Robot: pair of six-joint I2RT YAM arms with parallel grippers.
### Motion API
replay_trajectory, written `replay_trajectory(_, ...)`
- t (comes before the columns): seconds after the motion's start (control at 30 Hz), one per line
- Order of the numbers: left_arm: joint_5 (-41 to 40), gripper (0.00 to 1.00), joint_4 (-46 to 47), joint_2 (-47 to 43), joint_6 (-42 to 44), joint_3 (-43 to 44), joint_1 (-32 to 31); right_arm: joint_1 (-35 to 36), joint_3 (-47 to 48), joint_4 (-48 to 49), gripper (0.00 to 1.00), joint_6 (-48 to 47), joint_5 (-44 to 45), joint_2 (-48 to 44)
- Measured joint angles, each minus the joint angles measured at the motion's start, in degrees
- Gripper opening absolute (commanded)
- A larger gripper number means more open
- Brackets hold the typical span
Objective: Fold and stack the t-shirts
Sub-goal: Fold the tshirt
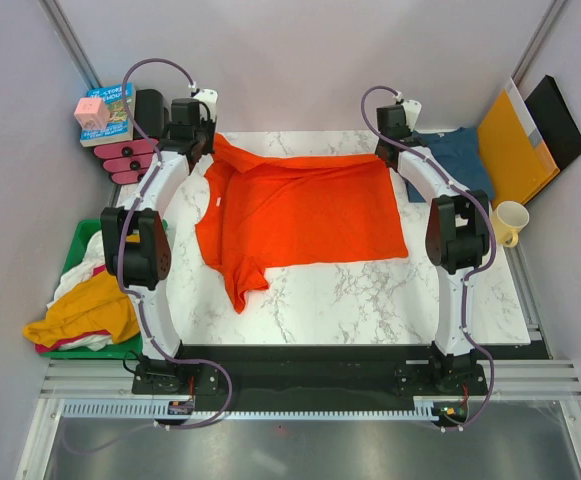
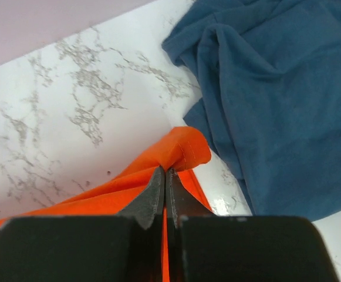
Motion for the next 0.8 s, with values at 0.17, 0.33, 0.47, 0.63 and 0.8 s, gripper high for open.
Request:
replay_trajectory(0.17,0.2,0.02,-0.1,-2.4,-0.2,-2.7,0.0,-0.8,-3.6,-0.2,0.0,0.7,0.0,0.0)
replay_trajectory(0.33,1.0,0.02,-0.6,-5.3,-0.2,-6.3,0.0,-0.9,-6.5,-0.2,0.0,1.5,-0.2,0.0)
replay_trajectory(0.47,1.8,0.02,-1.2,-8.1,-0.3,-10.8,0.0,-0.8,-8.7,-0.3,0.0,1.9,-0.2,0.0)
replay_trajectory(0.63,2.5,0.02,-1.3,-10.1,-0.4,-16.7,0.0,-0.8,-10.6,-0.6,0.0,2.1,-0.2,0.0)
replay_trajectory(0.8,2.8,0.02,-1.6,-10.8,-0.4,-22.0,0.0,-0.8,-10.8,-0.6,0.0,2.5,-0.2,0.0)
